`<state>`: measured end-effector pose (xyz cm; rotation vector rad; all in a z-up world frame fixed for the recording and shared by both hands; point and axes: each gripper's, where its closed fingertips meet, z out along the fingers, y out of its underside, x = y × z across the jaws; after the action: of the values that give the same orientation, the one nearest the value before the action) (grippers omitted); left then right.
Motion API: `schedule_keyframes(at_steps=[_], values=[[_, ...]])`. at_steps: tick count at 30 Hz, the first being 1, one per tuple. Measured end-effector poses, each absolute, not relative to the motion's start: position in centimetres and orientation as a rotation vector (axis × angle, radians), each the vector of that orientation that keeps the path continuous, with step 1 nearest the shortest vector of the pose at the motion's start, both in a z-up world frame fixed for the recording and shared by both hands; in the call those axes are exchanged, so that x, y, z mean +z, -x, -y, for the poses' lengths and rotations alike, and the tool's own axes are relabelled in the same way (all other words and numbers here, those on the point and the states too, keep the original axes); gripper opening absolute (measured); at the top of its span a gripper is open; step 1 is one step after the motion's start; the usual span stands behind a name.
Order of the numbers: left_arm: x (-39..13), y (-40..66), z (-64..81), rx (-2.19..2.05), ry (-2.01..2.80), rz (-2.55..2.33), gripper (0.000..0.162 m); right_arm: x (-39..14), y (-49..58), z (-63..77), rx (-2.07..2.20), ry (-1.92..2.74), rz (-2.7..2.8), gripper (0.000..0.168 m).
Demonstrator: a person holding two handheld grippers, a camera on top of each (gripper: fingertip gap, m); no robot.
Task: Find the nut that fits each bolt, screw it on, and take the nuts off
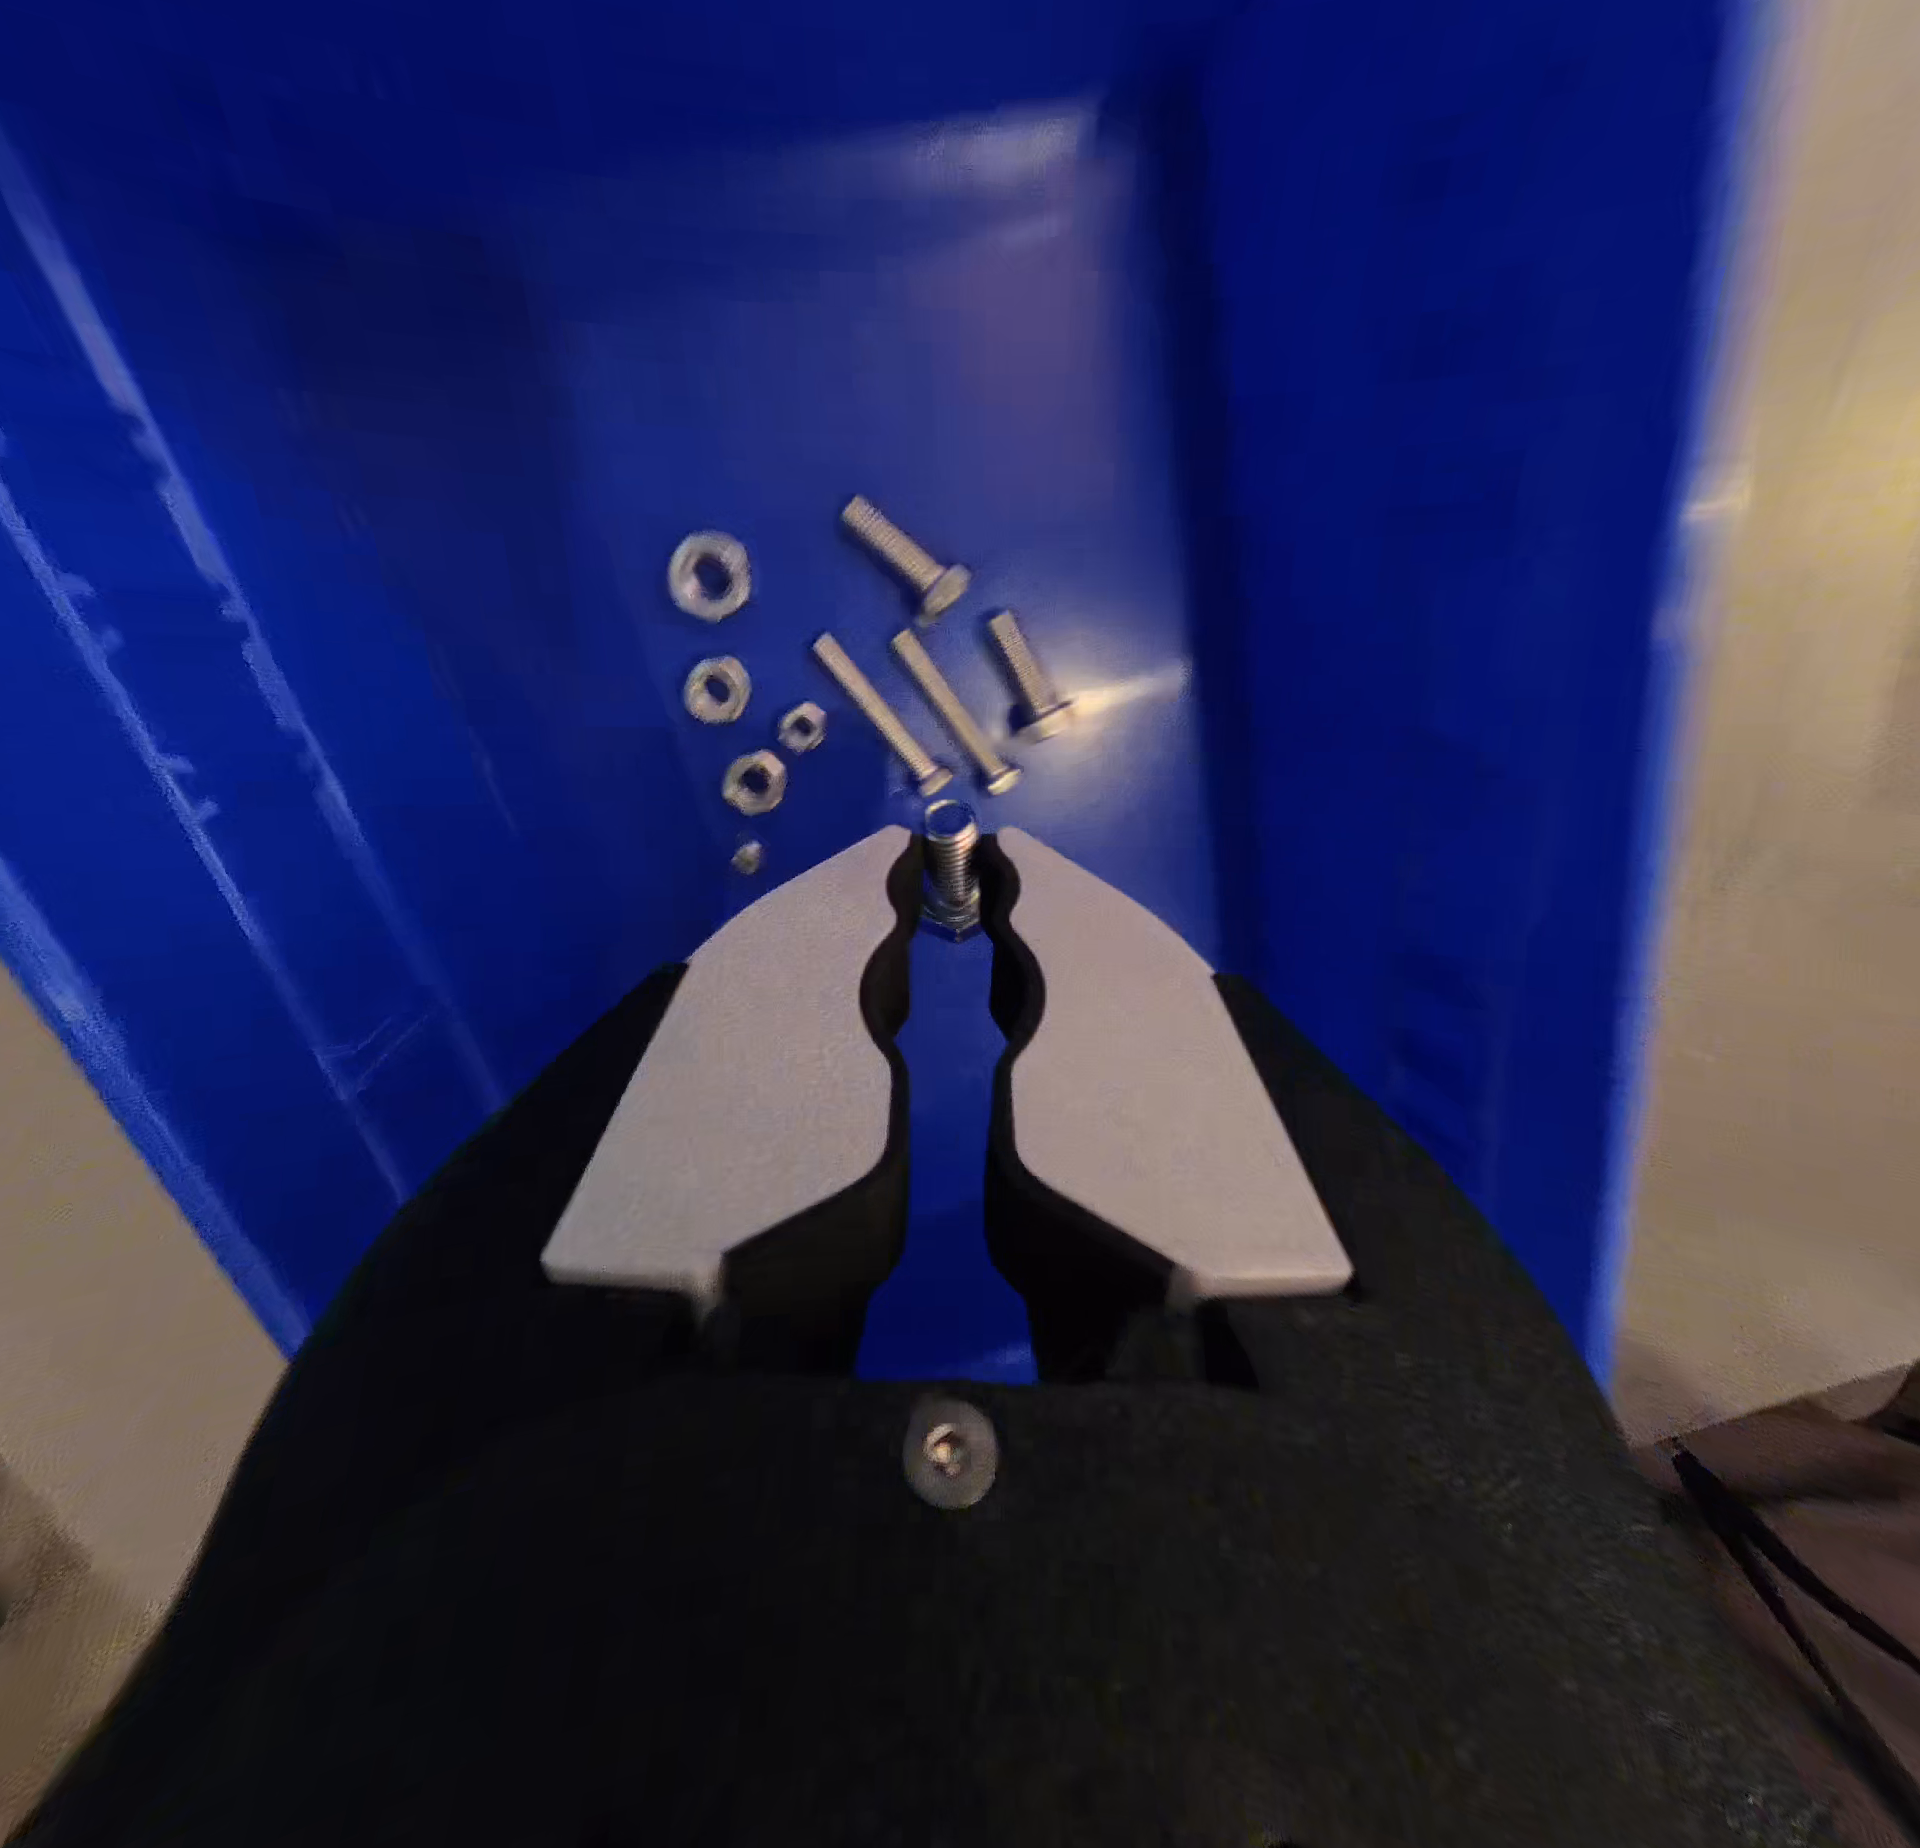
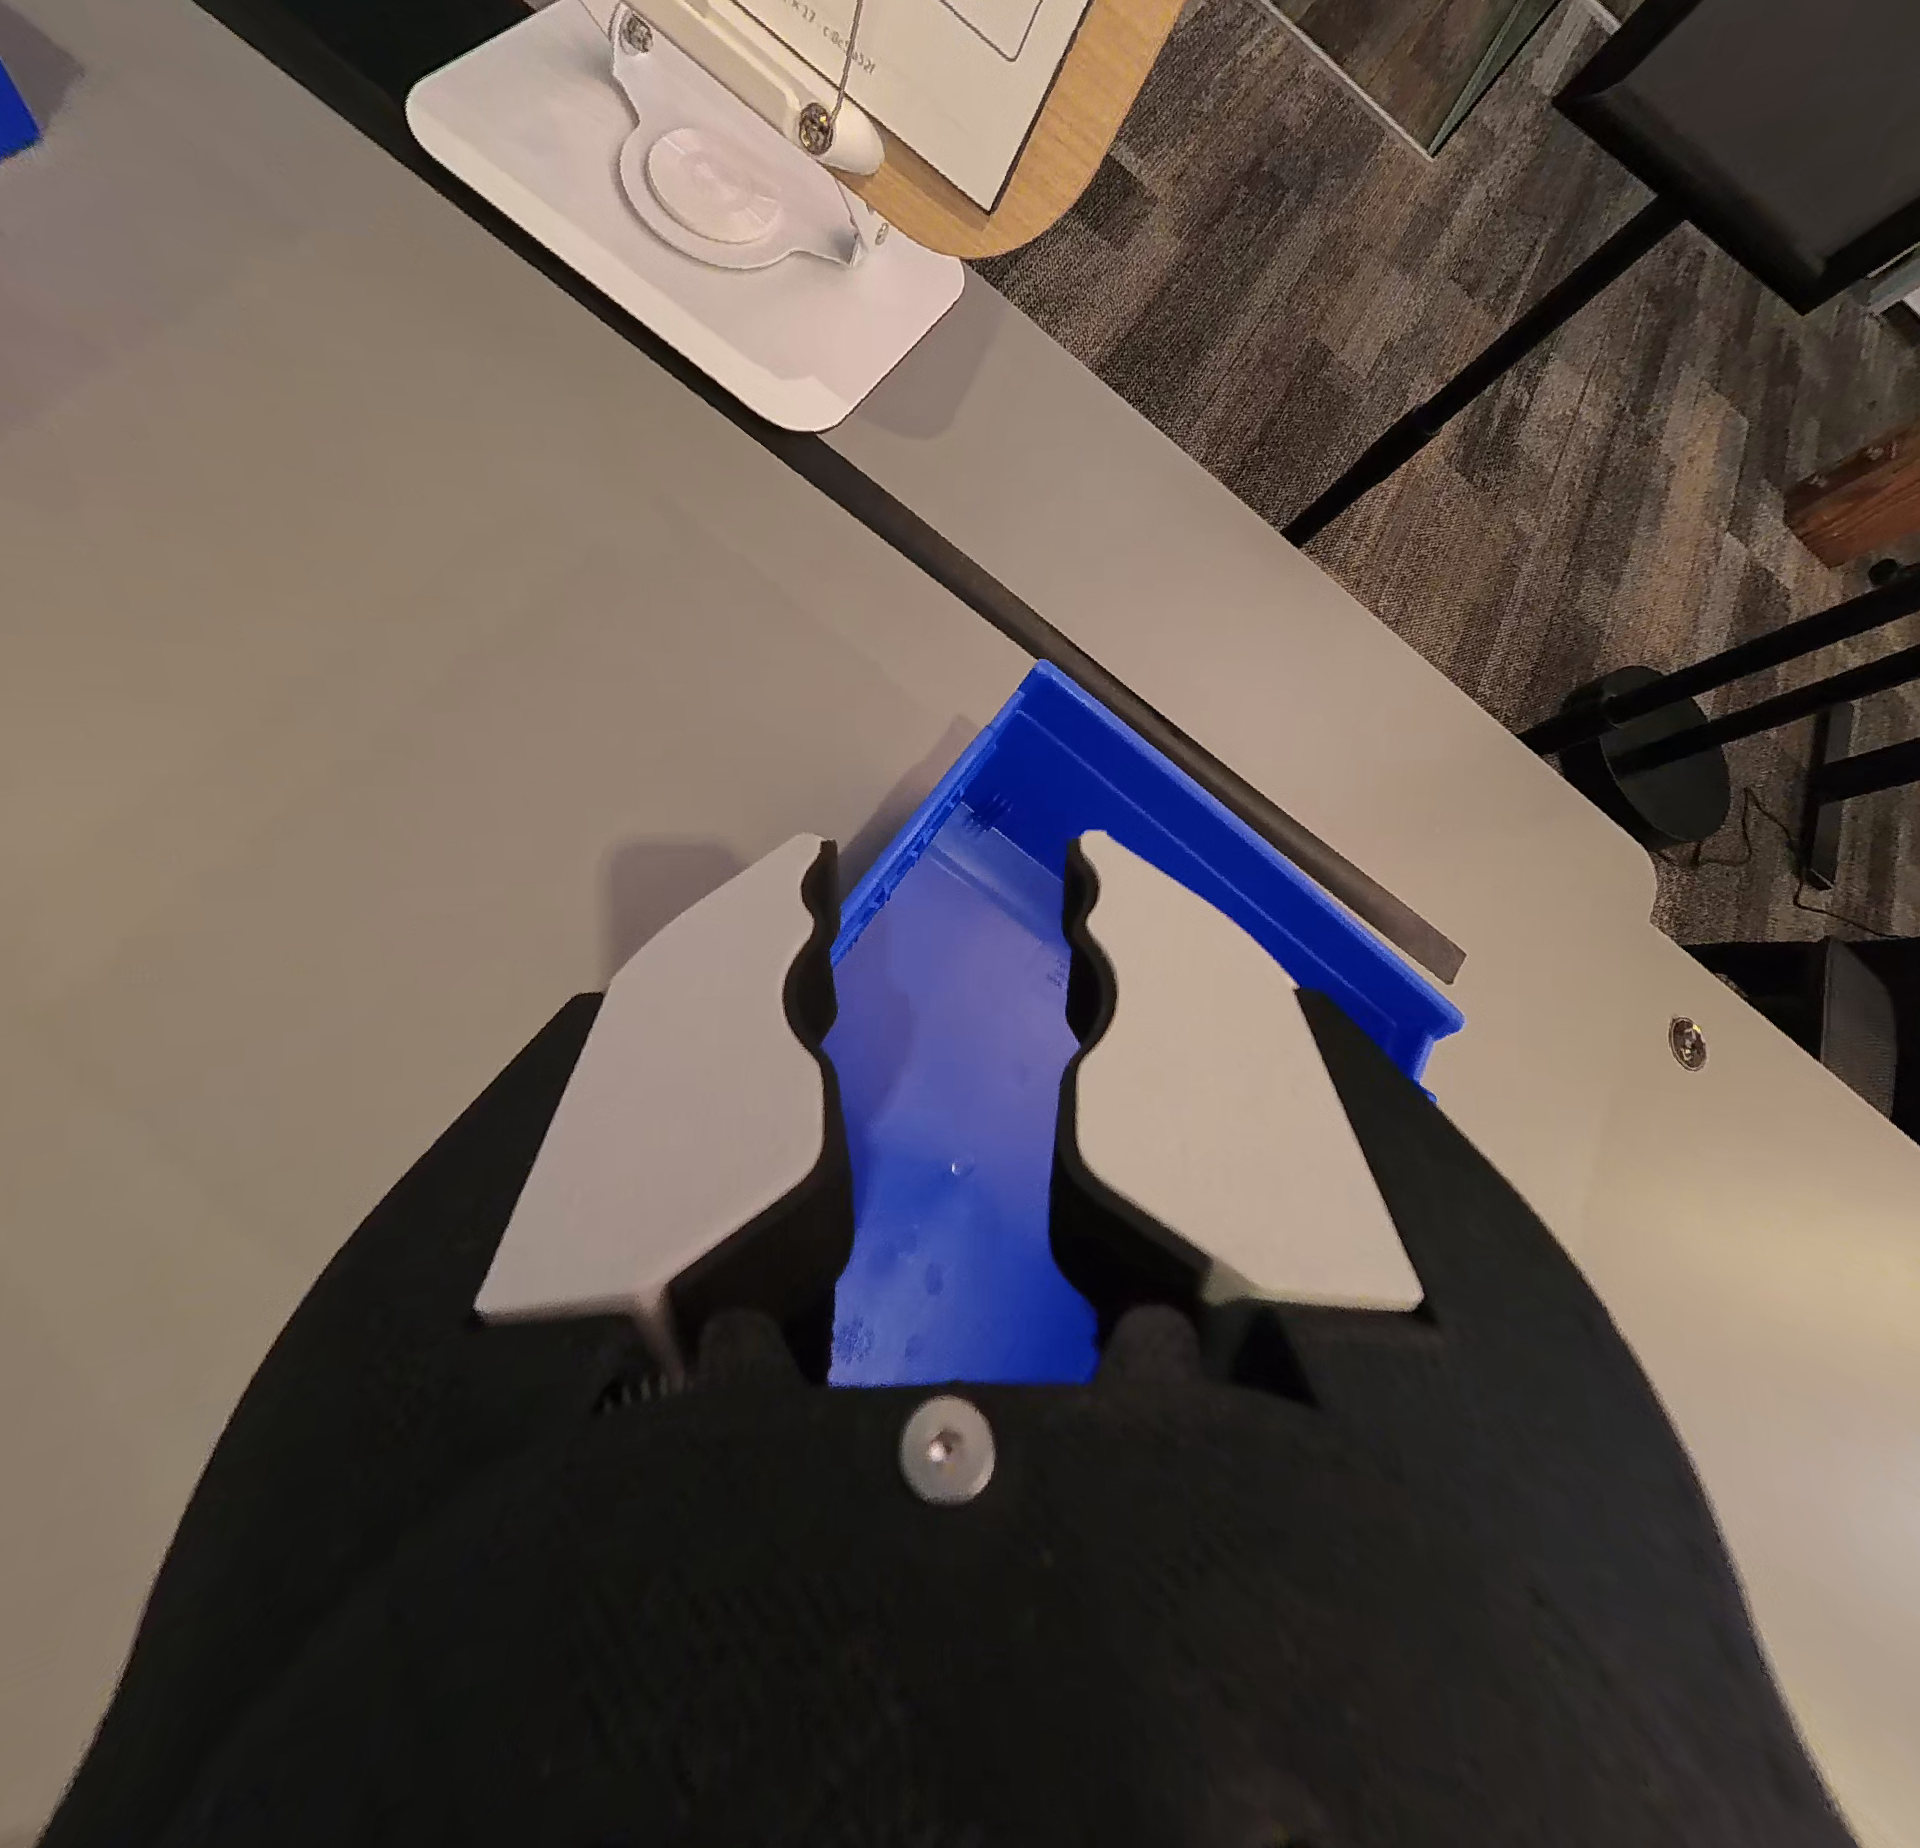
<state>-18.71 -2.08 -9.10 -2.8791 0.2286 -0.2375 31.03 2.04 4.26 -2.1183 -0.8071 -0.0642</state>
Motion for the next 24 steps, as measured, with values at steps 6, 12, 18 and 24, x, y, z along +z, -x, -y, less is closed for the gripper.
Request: schedule_keyframes(at_steps=[6, 12, 18, 24], values=[[2.1, 9.6, 1.2, -0.641, 2.253, -0.585, 0.01, 4.4, -30.3, -2.1, -0.098, 2.091, 0.846, 0.042], [6.8, -1.3, 4.2, -0.932, 1.833, -0.903, 0.009, 5.1, -27.9, -1.3, -0.03, 2.022, 0.917, 0.042], [2.1, -13.0, 6.5, -1.019, 1.699, -1.06, 0.009, 5.7, -29.0, -1.3, -0.028, 2.015, 0.888, 0.042], [-5.5, -18.0, 7.0, -0.939, 1.643, -1.232, 0.009, 7.1, -31.0, -1.3, -0.006, 1.989, 0.804, 0.041]])
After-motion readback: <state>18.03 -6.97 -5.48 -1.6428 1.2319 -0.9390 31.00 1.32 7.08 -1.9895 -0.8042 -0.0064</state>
